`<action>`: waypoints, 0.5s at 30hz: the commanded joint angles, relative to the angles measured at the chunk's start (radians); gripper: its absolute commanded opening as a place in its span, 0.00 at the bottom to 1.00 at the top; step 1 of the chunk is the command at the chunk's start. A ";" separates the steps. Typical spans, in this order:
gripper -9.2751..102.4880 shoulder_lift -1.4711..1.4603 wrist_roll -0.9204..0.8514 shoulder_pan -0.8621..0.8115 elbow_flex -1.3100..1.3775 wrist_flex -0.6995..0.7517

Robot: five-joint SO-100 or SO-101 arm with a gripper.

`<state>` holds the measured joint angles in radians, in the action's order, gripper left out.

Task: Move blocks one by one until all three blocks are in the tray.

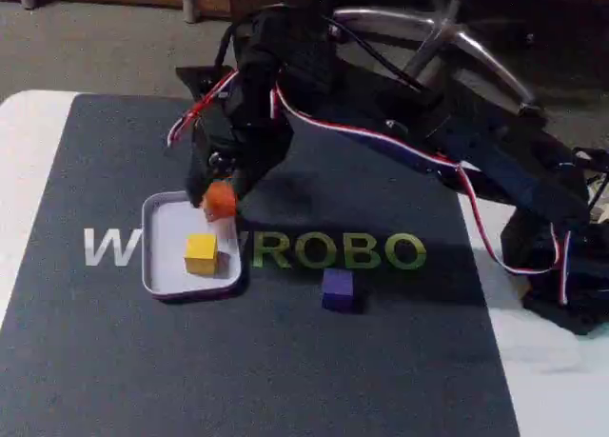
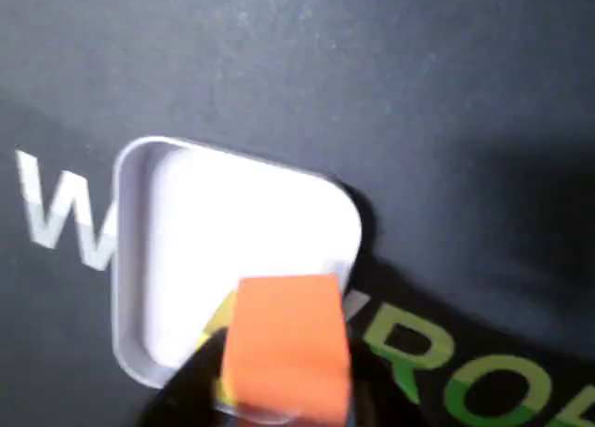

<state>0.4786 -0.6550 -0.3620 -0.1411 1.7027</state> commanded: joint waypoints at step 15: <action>0.31 0.235 -0.291 0.043 -0.212 0.005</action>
<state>0.5814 -0.8652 -0.3359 -0.2823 1.7027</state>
